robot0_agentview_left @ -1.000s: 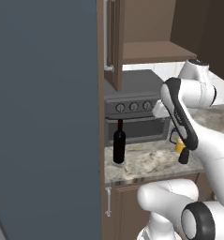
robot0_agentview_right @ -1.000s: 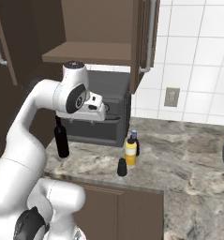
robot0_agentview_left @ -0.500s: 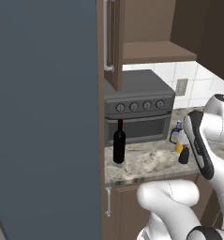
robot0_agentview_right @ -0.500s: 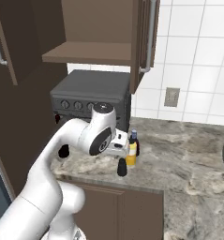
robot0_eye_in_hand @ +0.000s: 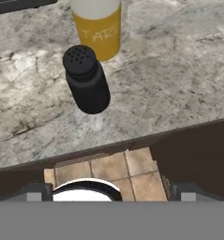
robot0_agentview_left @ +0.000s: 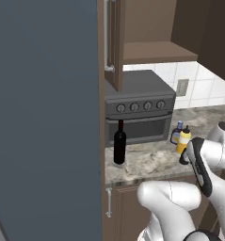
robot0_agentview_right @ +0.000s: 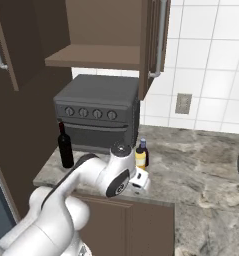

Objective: There are various items on the counter. Only move the condiments/shakers into the cabinet.

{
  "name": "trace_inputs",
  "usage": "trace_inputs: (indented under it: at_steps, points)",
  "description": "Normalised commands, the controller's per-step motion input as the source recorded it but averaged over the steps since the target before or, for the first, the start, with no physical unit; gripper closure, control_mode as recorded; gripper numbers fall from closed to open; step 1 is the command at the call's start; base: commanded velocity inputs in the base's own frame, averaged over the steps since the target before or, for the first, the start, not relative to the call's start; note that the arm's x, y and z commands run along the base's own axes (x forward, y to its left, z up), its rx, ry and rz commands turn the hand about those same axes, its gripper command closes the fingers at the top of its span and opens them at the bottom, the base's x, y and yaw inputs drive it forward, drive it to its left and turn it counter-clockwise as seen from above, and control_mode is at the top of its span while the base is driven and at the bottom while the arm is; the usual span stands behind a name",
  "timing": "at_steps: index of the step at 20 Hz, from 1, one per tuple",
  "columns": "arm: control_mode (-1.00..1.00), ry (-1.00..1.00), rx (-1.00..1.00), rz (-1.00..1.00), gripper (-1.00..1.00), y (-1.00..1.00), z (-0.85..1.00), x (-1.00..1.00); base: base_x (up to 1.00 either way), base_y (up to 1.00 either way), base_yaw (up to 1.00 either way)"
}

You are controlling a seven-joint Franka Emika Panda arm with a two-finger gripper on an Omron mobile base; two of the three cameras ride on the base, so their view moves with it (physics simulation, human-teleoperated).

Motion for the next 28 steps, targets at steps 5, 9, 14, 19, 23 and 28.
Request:
trace_inputs:
  at_steps: [5,9,14,19,23,28]
  points:
    - [-1.0,-0.07,-0.01,-0.16,-1.0,0.11,-0.13,0.55,0.0,0.0,0.0]
    - [-1.0,-0.03,0.0,-0.06,-1.0,0.07,-0.01,0.56,0.0,0.0,0.0]
    - [-1.0,0.0,0.0,0.0,-1.0,-0.03,-0.1,0.38,0.0,0.0,0.0]
    - [-1.0,0.0,0.0,0.0,-1.0,-0.19,-0.14,0.25,0.0,0.0,0.0]
    - [-1.0,0.0,0.0,0.0,-1.0,-0.18,-0.15,0.31,0.0,0.0,0.0]
    - [-1.0,0.0,0.0,0.0,-1.0,-0.06,-0.14,0.3,0.0,0.0,0.0]
